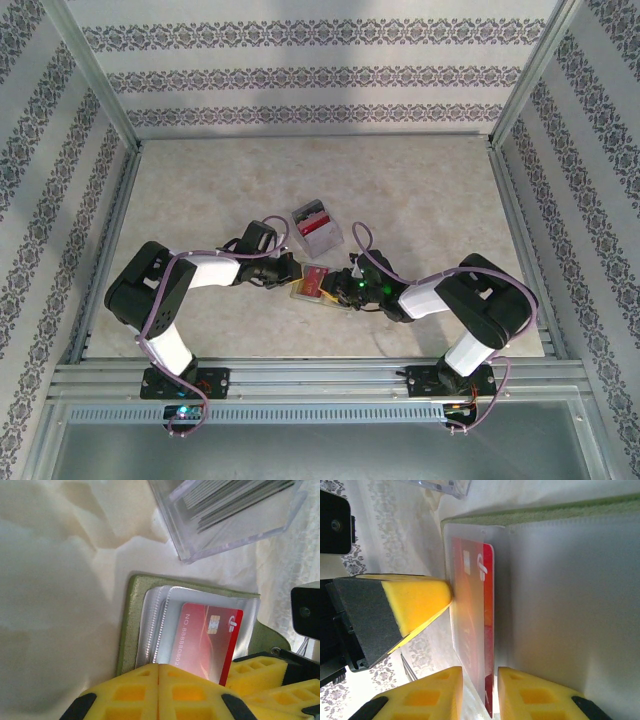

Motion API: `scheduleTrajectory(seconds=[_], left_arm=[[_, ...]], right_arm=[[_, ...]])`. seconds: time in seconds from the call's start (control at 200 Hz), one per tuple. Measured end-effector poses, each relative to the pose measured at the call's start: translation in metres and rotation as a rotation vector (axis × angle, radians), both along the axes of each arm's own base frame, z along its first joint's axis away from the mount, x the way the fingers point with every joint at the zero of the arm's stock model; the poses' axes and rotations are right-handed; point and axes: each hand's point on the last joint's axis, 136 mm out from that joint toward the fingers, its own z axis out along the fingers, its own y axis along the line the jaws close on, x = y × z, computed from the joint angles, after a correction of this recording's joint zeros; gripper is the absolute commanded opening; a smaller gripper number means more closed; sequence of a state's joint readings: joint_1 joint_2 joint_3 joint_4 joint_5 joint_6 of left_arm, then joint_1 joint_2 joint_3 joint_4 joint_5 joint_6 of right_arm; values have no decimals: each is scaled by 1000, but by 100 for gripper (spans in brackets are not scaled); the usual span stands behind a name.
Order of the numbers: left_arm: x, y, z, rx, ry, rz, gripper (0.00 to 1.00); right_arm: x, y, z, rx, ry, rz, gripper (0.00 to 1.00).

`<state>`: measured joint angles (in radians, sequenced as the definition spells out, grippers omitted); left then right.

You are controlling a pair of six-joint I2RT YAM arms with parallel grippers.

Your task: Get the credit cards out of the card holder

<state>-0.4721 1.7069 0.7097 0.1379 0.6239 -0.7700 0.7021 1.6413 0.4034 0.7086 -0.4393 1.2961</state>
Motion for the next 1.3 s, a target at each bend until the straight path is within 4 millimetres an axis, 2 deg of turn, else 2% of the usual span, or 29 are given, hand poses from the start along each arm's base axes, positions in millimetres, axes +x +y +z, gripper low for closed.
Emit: scheduleTrajectory(seconds=[0.525,0.714,0.894,1.304], left_arm=[[0,0,0,1,0,-3,8],[0,0,0,2,0,-3,8],[0,0,-1,2,1,-3,8],[2,-1,-1,2,0,-3,8]], right_arm=[[1,2,-1,15,5,-3,21],[1,0,-3,9,11,-12,11],[0,-1,-5,6,13,-16,5],[0,-8,-1,6,-2,-37,4]])
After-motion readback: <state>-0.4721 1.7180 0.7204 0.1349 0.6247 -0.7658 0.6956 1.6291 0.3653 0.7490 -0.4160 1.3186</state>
